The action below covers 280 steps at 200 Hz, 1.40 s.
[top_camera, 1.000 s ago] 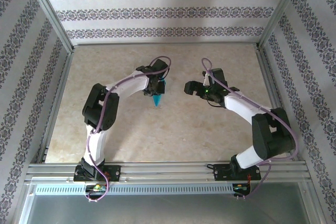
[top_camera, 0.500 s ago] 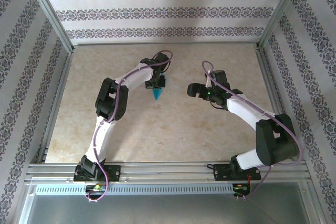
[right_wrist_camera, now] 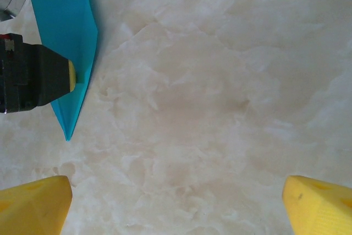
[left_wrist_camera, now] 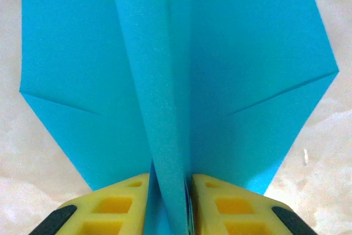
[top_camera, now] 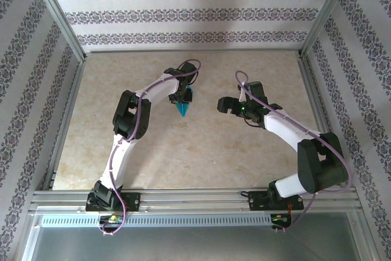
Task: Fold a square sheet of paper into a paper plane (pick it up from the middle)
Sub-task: Move the paper plane to the center of the table.
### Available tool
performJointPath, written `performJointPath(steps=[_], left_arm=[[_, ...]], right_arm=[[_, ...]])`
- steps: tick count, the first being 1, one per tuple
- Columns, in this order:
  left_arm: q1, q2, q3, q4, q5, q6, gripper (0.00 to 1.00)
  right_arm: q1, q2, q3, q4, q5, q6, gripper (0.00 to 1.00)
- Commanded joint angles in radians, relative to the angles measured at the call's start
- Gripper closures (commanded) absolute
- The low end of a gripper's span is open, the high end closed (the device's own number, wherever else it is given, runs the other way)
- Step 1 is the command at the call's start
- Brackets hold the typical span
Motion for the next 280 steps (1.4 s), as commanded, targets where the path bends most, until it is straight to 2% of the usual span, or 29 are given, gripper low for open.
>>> performJointPath(steps=[1, 69, 146, 208, 280], left_arm=[[0.010, 0.048, 0.015, -0.050, -0.004, 0.007, 0.75], [0.007, 0.074, 0.029, -0.072, -0.017, 0.149, 0.70], [0.005, 0.090, 0.069, -0.090, -0.031, 0.012, 0.70], [0.004, 0.012, 0.137, -0.133, -0.029, 0.028, 0.62], [0.000, -0.109, 0.133, -0.154, -0.066, 0.010, 0.53]], right_arm=[[-0.009, 0.015, -0.015, 0.010, -0.020, 0.019, 0.02], [-0.009, 0.027, -0.016, 0.013, -0.029, 0.029, 0.02], [-0.009, 0.033, -0.008, 0.015, -0.036, 0.038, 0.02], [-0.008, 0.030, -0.005, 0.017, -0.025, 0.052, 0.02], [-0.009, -0.003, 0.002, 0.015, -0.003, 0.047, 0.02]])
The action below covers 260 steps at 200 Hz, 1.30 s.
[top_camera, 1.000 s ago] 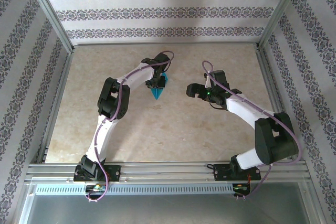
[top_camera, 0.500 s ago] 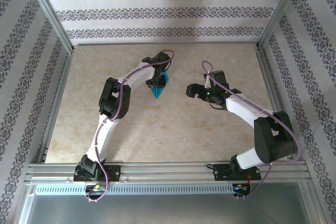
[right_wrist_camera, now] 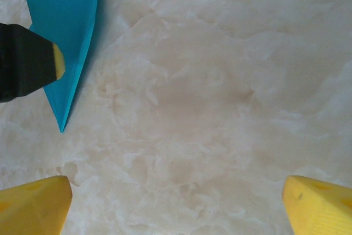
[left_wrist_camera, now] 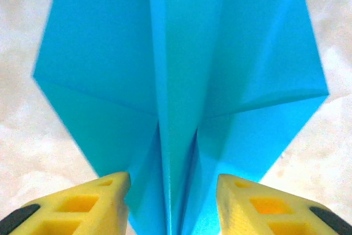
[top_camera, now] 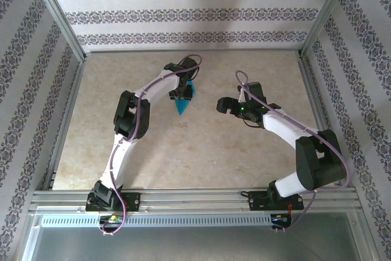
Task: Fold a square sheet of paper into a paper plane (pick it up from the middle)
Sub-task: Move the paper plane to the center of the table, then reset both arms
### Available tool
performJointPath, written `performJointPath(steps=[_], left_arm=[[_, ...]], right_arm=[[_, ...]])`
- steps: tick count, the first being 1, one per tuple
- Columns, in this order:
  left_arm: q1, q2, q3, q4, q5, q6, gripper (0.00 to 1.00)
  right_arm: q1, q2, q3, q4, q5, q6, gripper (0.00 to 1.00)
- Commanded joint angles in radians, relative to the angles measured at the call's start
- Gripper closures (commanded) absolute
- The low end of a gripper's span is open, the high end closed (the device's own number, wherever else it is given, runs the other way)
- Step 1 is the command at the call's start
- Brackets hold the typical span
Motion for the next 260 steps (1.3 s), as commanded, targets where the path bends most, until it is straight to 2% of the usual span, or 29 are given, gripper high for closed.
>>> performJointPath(steps=[1, 37, 63, 90, 116, 139, 158, 187, 207, 233, 260], left_arm=[[0.001, -0.109, 0.023, -0.057, -0.039, -0.019, 0.53], [0.002, -0.258, -0.044, -0.003, -0.073, -0.029, 0.47], [0.005, -0.430, -0.208, 0.122, -0.136, -0.028, 0.38], [0.018, -0.679, -0.513, 0.341, -0.285, 0.003, 0.19], [0.047, -0.940, -0.882, 0.614, -0.469, 0.038, 0.00], [0.105, -1.151, -1.169, 0.798, -0.584, 0.061, 0.00], [0.179, -1.280, -1.357, 0.908, -0.617, 0.112, 0.01], [0.301, -1.388, -1.560, 1.046, -0.615, 0.141, 0.00], [0.365, -1.393, -1.672, 1.207, -0.578, 0.184, 0.00], [0.425, -1.320, -1.780, 1.453, -0.405, 0.291, 0.01], [0.441, -1.195, -1.810, 1.604, -0.286, 0.374, 0.01]], right_arm=[[-0.009, -0.029, 0.002, 0.010, 0.016, 0.002, 0.02], [-0.015, -0.096, 0.040, -0.022, 0.063, -0.038, 0.02], [-0.021, -0.180, 0.054, -0.033, 0.151, -0.097, 0.02], [-0.030, -0.276, 0.036, -0.024, 0.270, -0.192, 0.02], [-0.040, -0.343, -0.015, 0.015, 0.464, -0.251, 0.02], [-0.051, -0.389, -0.128, 0.147, 0.635, -0.329, 0.02], [-0.082, -0.402, -0.245, 0.316, 0.740, -0.357, 0.02], [-0.198, -0.380, -0.313, 0.350, 0.749, -0.273, 0.02], [-0.241, -0.329, -0.354, 0.431, 0.706, -0.318, 0.02], [-0.249, -0.254, -0.397, 0.590, 0.585, -0.427, 0.02], [-0.254, -0.178, -0.424, 0.750, 0.457, -0.493, 0.02]])
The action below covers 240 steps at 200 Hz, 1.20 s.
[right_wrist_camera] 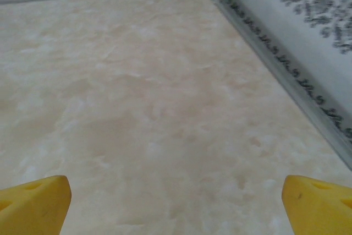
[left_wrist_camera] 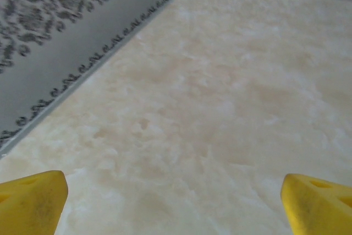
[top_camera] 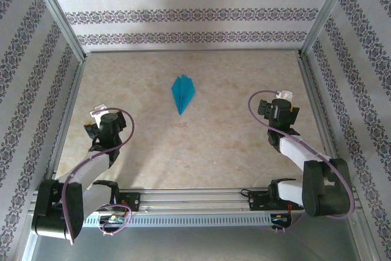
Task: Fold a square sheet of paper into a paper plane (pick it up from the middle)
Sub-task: Reset both arms
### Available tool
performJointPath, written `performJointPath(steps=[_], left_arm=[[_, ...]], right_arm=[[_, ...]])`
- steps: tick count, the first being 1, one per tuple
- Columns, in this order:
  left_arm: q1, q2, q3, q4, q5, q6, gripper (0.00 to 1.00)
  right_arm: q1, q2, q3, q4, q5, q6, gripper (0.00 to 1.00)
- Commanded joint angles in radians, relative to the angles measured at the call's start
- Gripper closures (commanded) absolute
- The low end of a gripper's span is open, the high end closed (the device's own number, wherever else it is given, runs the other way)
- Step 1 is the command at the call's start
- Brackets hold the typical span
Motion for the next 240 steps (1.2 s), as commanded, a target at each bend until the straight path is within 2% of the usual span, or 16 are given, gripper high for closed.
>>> performJointPath(steps=[1, 40, 86, 122, 240], left_arm=[[0.018, 0.080, -0.017, 0.282, 0.149, 0.125, 0.01], [0.032, 0.216, -0.020, 0.484, 0.282, 0.186, 0.01], [0.056, 0.387, 0.029, 0.608, 0.400, 0.185, 0.01], [0.057, 0.502, 0.061, 0.648, 0.382, 0.181, 0.01], [0.052, 0.502, 0.073, 0.622, 0.384, 0.188, 0.00]], right_arm=[[-0.011, 0.053, -0.023, 0.221, -0.138, -0.093, 0.02], [-0.020, 0.166, -0.053, 0.402, -0.311, -0.109, 0.02], [-0.020, 0.250, -0.061, 0.486, -0.369, -0.131, 0.02], [-0.026, 0.261, -0.064, 0.503, -0.363, -0.121, 0.02], [-0.036, 0.264, -0.052, 0.486, -0.339, -0.097, 0.02]])
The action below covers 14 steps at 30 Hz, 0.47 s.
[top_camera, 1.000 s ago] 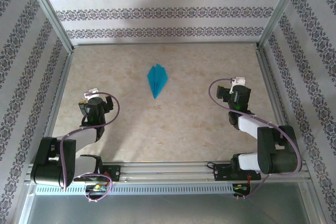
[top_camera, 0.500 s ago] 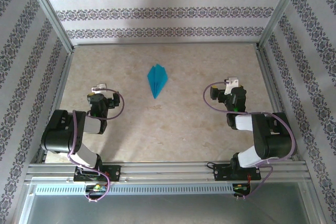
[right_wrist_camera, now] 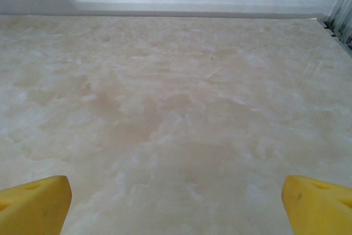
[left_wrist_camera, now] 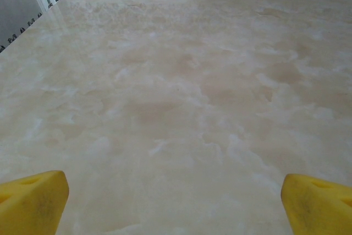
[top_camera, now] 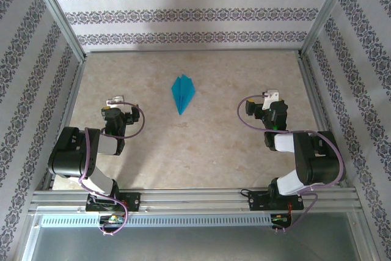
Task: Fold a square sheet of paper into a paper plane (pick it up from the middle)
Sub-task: Reset both arms
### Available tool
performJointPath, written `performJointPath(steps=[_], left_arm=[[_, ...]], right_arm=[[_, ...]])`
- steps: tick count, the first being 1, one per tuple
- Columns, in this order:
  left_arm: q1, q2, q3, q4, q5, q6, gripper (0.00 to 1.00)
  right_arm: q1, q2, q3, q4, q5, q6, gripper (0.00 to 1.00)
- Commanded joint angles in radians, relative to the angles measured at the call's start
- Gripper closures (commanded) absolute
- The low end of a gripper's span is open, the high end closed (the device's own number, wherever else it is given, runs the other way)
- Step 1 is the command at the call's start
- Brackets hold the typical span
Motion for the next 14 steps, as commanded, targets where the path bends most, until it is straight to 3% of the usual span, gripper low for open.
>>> performJointPath(steps=[1, 14], left_arm=[[0.009, 0.006, 0.017, 0.040, 0.015, 0.017, 0.00], [0.006, 0.006, 0.027, 0.022, 0.015, 0.024, 0.00]], right_arm=[[-0.012, 0.009, 0.004, 0.032, -0.002, 0.009, 0.02], [-0.012, 0.009, 0.004, 0.032, -0.003, 0.009, 0.02]])
